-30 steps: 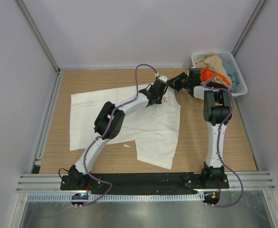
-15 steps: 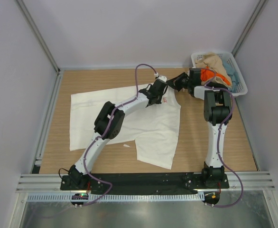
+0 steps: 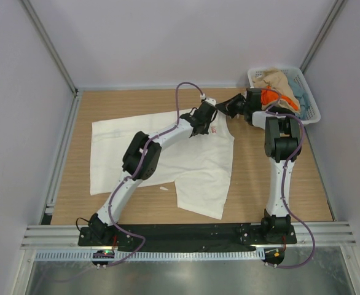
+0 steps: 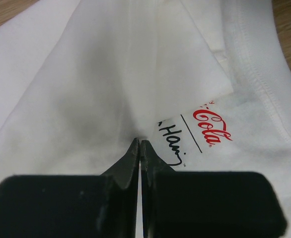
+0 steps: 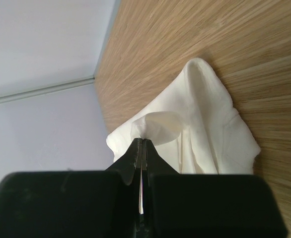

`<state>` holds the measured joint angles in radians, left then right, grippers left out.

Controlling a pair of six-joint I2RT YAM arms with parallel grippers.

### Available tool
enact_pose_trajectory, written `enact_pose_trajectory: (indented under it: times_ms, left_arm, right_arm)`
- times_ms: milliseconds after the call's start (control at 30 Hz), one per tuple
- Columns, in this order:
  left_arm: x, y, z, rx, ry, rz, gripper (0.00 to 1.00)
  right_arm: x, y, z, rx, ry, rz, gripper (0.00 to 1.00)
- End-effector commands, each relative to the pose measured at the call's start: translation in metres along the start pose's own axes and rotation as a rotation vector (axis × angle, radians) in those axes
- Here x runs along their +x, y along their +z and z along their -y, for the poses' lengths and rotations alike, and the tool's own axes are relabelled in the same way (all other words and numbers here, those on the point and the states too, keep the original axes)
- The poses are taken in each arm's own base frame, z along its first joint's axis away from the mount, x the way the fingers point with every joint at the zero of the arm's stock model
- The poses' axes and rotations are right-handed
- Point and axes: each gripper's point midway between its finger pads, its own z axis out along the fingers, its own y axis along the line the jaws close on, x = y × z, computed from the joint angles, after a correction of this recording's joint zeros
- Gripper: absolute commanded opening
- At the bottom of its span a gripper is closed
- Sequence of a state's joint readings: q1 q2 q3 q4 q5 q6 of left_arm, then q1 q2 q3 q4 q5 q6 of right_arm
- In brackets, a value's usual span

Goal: Fold and stack the t-shirts
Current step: Fold the tshirt

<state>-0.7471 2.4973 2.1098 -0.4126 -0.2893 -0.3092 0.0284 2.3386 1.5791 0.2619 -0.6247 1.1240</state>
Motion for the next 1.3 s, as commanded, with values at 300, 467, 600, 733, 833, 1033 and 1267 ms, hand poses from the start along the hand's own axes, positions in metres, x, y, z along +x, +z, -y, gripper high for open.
enact_pose_trajectory:
  times_ms: [300, 467, 600, 733, 833, 1033, 1267]
  left_arm:
    - [-0.058, -0.046, -0.013, 0.002, 0.048, 0.091, 0.0]
    - [-0.052, -0.061, -0.017, 0.022, 0.061, 0.073, 0.0]
    - [-0.055, -0.079, -0.024, 0.049, 0.056, 0.071, 0.0]
    - [-0.052, -0.092, -0.027, 0.078, 0.06, 0.053, 0.0]
    - [-0.036, -0.097, -0.023, 0.123, 0.076, 0.015, 0.0]
    - [-0.001, -0.104, -0.025, 0.152, 0.076, -0.069, 0.0]
    - [0.014, -0.118, -0.023, 0.198, 0.097, -0.098, 0.0]
  right_arm:
    - [-0.004, -0.022, -0.048, -0.015, -0.108, 0.004, 0.01]
    - [0.009, -0.041, -0.054, 0.032, -0.139, -0.006, 0.01]
    - [0.021, -0.057, -0.052, 0.081, -0.132, -0.027, 0.01]
    - [0.044, -0.078, -0.036, 0.17, -0.137, -0.071, 0.02]
    - [0.064, -0.091, -0.028, 0.203, -0.134, -0.107, 0.01]
    - [0.092, -0.116, -0.01, 0.268, -0.142, -0.151, 0.01]
    - [0.112, -0.13, 0.0, 0.327, -0.176, -0.18, 0.01]
